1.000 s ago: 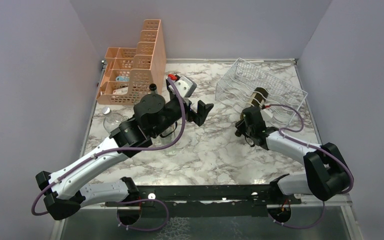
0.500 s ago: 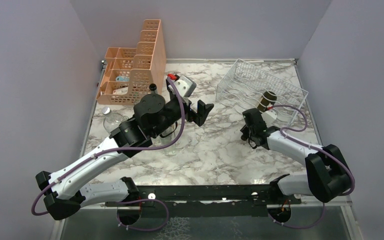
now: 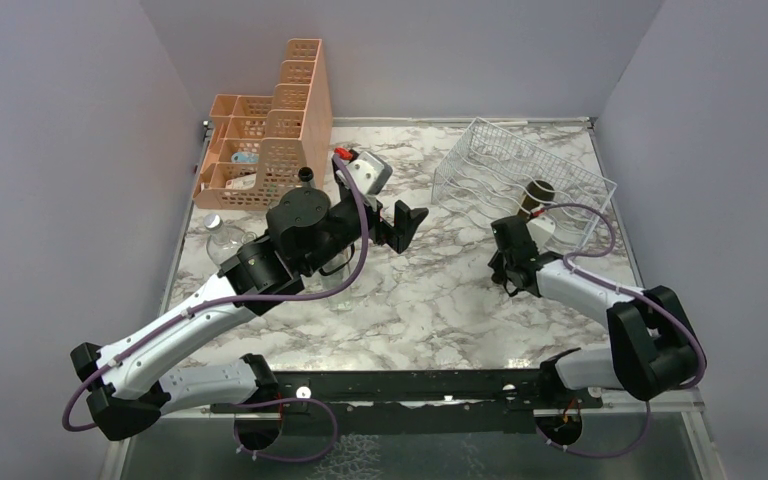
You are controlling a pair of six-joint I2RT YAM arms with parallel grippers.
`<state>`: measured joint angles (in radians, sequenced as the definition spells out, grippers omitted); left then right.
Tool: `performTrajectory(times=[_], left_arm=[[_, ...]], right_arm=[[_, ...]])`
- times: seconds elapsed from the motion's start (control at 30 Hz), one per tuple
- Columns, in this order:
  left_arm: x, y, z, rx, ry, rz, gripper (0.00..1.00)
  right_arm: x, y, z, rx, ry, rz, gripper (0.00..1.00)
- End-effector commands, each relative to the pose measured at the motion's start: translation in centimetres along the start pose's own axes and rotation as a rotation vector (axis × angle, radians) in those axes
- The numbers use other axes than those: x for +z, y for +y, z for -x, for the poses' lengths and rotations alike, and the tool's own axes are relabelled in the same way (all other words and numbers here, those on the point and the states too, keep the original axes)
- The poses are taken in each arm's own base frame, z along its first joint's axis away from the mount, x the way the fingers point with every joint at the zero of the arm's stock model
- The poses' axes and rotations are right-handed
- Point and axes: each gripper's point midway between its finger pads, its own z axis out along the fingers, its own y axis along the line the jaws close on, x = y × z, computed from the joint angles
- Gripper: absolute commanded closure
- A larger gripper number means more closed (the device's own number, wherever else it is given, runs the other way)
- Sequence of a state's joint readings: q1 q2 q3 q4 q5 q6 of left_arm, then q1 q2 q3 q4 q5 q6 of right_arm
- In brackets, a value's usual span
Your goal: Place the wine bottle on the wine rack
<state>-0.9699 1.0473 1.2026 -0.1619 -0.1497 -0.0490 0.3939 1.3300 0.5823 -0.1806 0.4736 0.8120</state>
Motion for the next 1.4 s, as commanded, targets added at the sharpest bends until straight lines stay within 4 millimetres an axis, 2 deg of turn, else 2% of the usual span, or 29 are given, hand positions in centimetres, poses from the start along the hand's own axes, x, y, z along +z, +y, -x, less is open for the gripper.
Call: performTrajectory(times=[0.0, 0.03, 0.1, 0.3, 0.5, 0.77, 0.87, 0.97, 1.07, 1.23, 1.37], left_arm=[[-0.7, -0.3, 1.5, -0.020, -0.040, -0.017, 0.01], [-0.7, -0.3, 1.5, -0.020, -0.040, -0.017, 0.01], [-0.8, -0.3, 1.4, -0.019, -0.038, -0.016, 0.01], [-0.9, -0.2, 1.3, -0.014, -0.031, -0.013, 0.01], [-1.0, 0.0, 1.3, -0.009, -0.030, -0.007, 0.01], [-1.2, 0.1, 1.3, -0.005, -0.029, -0.002, 0.01], [-1.3, 0.3, 1.5, 0.000, -0.034, 0.007, 0.01], [-1.3, 0.5, 1.7, -0.001, -0.040, 0.021, 0.01], [-1.4, 0.8, 1.9, -0.008, -0.044, 0.036, 0.01], [-1.7, 1.4, 1.8, -0.025, -0.038, 0.074, 0.01], [-2.1, 1.6, 1.7, -0.030, -0.035, 0.084, 0.01]], right_arm=[[0.6, 2.4, 3.9, 0.030, -0.111, 0.051, 0.80], [0.7, 2.4, 3.9, 0.026, -0.105, 0.047, 0.68], [0.8, 2.3, 3.6, 0.015, -0.092, 0.036, 0.50], [0.3, 2.6, 3.7, -0.030, -0.058, 0.047, 0.26], [-1.5, 2.1, 4.7, -0.054, -0.049, 0.031, 0.21], [-6.4, 1.6, 8.3, -0.099, -0.124, 0.078, 0.20], [-7.8, 4.0, 9.3, -0.185, -0.125, 0.206, 0.21], [-8.9, 7.7, 10.1, -0.253, -0.102, 0.359, 0.25], [-9.2, 11.5, 10.9, -0.280, -0.069, 0.468, 0.31], [-7.8, 16.7, 12.7, -0.283, -0.080, 0.500, 0.34], [-6.1, 20.8, 13.1, -0.303, -0.078, 0.497, 0.37]])
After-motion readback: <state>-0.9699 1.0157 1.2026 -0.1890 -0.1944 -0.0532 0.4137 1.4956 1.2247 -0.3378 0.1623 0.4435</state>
